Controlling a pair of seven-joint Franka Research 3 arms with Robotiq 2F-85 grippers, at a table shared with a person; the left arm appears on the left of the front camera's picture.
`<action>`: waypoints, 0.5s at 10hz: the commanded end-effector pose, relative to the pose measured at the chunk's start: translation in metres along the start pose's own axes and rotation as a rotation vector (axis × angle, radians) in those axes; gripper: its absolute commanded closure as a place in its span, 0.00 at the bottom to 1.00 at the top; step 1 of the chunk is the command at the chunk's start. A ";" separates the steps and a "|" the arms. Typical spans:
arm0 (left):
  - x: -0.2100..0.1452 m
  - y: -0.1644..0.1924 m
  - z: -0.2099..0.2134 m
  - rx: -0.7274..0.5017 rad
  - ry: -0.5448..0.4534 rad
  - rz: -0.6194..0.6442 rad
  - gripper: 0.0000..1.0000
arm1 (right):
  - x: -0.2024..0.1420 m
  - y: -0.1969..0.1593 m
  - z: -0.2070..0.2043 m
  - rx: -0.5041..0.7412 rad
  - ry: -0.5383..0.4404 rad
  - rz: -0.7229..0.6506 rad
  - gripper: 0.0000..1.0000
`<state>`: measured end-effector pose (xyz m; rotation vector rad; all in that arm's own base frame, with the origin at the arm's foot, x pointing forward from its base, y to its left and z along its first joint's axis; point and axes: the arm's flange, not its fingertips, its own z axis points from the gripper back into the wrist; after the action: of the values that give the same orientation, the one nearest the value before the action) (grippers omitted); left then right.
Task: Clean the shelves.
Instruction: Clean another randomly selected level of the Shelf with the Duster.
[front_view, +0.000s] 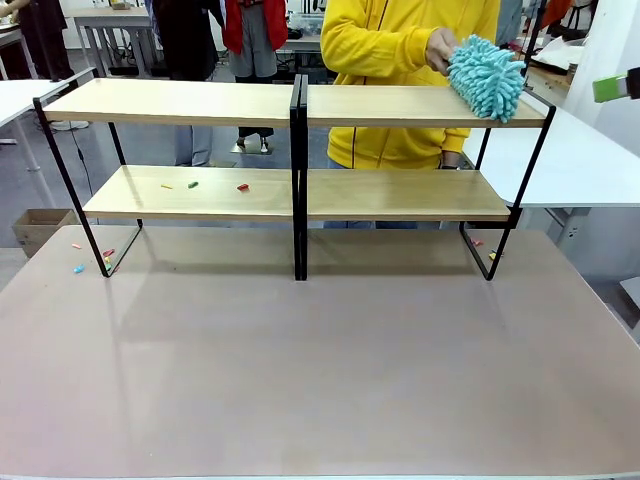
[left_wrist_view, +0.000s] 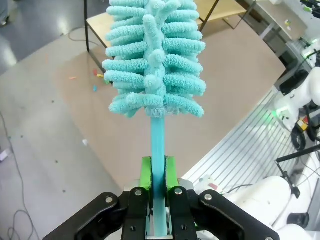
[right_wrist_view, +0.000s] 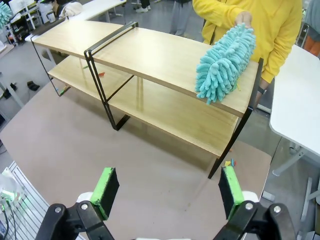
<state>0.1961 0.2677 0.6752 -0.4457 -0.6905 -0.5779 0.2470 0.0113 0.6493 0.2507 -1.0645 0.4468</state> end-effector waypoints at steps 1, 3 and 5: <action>0.004 -0.001 -0.002 -0.008 -0.014 -0.023 0.88 | 0.000 -0.001 0.000 0.003 -0.002 -0.002 0.00; 0.004 -0.001 -0.002 -0.008 -0.014 -0.023 0.88 | 0.000 -0.001 0.000 0.003 -0.002 -0.002 0.00; 0.006 -0.023 -0.021 -0.019 0.063 -0.061 0.88 | 0.000 -0.001 0.000 0.003 -0.002 -0.002 0.00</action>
<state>0.1998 0.2602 0.6718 -0.4416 -0.6623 -0.5874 0.2471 0.0113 0.6493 0.2507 -1.0643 0.4469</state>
